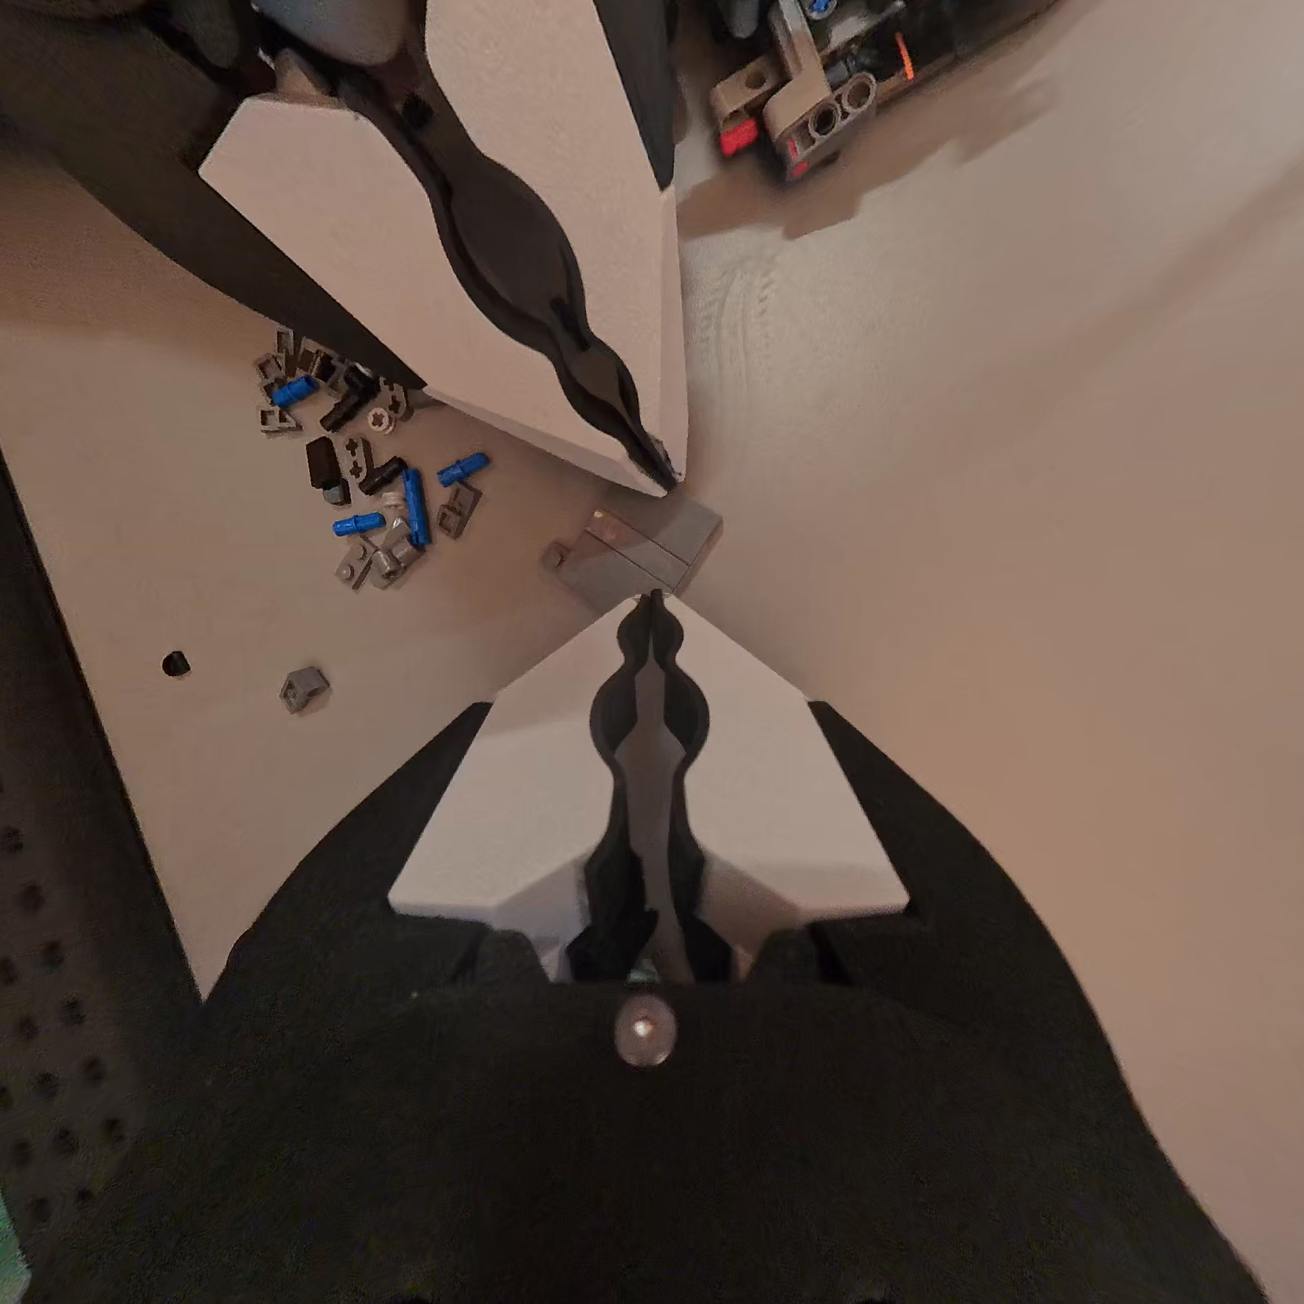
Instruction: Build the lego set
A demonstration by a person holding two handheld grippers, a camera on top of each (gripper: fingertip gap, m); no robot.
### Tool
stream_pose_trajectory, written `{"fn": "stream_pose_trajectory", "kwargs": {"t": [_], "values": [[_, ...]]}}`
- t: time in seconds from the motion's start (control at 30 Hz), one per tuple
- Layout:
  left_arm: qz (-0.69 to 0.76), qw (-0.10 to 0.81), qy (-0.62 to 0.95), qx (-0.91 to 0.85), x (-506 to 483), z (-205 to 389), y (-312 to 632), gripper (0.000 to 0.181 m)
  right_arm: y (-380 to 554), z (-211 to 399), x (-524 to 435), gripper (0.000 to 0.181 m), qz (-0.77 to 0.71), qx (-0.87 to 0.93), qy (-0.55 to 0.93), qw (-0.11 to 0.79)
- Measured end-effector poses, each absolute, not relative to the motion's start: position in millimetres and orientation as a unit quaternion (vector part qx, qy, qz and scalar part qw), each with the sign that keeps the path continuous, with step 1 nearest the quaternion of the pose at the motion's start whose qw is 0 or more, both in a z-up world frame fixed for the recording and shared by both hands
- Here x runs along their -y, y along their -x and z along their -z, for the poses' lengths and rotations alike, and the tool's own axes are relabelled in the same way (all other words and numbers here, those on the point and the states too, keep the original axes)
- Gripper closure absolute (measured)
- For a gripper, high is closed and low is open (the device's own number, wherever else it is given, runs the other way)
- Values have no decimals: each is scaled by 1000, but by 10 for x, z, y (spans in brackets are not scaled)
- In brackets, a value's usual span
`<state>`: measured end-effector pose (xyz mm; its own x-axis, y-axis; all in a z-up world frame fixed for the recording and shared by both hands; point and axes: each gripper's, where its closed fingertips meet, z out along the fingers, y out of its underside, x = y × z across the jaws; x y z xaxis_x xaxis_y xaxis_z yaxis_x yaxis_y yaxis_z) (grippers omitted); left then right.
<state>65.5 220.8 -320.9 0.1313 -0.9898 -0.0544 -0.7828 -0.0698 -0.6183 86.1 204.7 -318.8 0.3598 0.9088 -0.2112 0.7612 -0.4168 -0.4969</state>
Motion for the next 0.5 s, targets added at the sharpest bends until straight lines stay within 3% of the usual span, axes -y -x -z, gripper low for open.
{"fn": "stream_pose_trajectory", "kwargs": {"t": [0.5], "values": [[193,264,704,-630,-2203,3211,-676,181,-885,3209,-1975,181,-220,530,806,144]]}}
